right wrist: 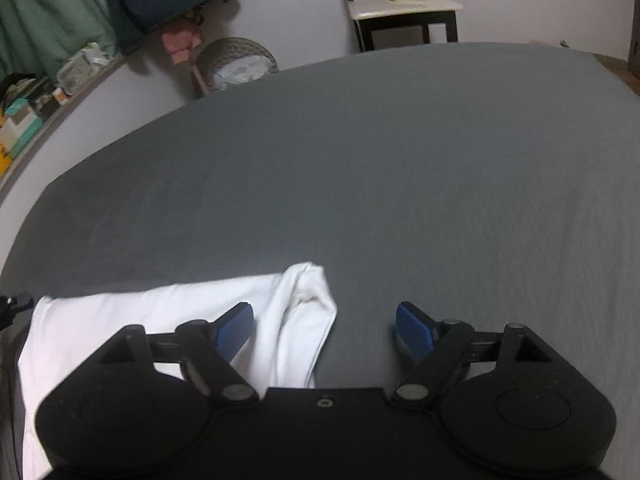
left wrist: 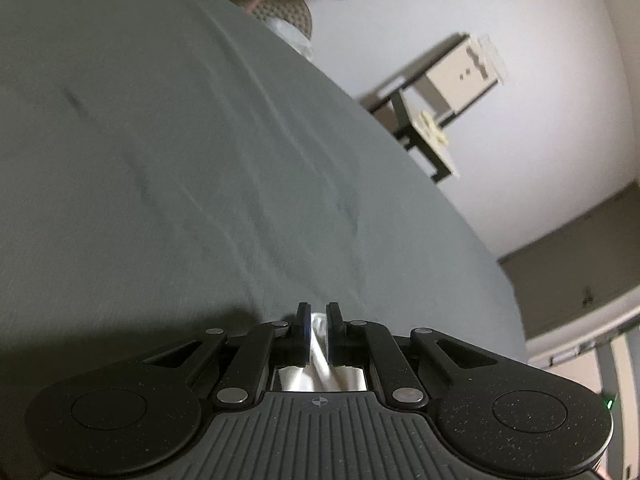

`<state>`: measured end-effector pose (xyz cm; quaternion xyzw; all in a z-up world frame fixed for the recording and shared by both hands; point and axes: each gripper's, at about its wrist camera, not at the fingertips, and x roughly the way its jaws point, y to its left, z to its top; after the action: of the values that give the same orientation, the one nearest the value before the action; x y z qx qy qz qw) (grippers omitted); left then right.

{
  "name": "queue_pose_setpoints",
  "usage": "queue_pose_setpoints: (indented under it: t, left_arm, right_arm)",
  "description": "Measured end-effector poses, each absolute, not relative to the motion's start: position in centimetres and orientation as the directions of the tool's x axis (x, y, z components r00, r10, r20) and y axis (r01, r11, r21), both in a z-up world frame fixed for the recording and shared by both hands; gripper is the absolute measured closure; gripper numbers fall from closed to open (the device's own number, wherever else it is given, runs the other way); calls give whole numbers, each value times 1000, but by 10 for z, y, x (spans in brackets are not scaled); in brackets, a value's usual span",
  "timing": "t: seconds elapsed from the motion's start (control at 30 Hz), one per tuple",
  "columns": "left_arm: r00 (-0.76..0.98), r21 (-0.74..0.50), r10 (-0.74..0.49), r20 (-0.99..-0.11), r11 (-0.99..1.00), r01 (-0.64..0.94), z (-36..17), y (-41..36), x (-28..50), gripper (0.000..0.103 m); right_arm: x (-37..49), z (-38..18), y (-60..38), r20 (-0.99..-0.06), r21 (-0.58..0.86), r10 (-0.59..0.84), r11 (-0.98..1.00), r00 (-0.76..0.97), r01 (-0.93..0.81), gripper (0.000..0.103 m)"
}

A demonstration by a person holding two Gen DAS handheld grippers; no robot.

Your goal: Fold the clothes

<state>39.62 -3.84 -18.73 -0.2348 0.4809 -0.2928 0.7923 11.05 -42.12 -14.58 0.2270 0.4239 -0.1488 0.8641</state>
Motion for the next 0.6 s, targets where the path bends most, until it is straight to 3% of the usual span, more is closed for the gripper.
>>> queue_pose_setpoints:
  t: [0.27,0.37,0.4,0.43,0.47,0.6]
  left_arm:
    - [321,-602,-656,-684,755,259,-190,-56,408,98]
    - [319,-613,-672,-669,741,275,-189,-63,411,98]
    - [318,-620,-677,-664,736,272,-189,-64,412,78]
    - [320,-626,-681,-659,732,269,-190,-65,412,23]
    - [326,-623,-679,-658,734,270,-189,-65,412,3]
    - [340,-600,-670,-660,742,299,-185,-70,411,0]
  right_arm:
    - [127,-156,-423,-801,314,-27,831,598,458,24]
    - [128,-160,-420,-809,307,-22,836,588,454,24]
    - [128,-161,-420,-810,311,-17,834,586,455,24]
    - [128,-161,-420,-811,316,-12,832,585,455,24]
    - [127,-161,-420,-812,315,-13,832,584,456,24]
    - [124,-159,-419,-814,312,-13,834,581,456,24]
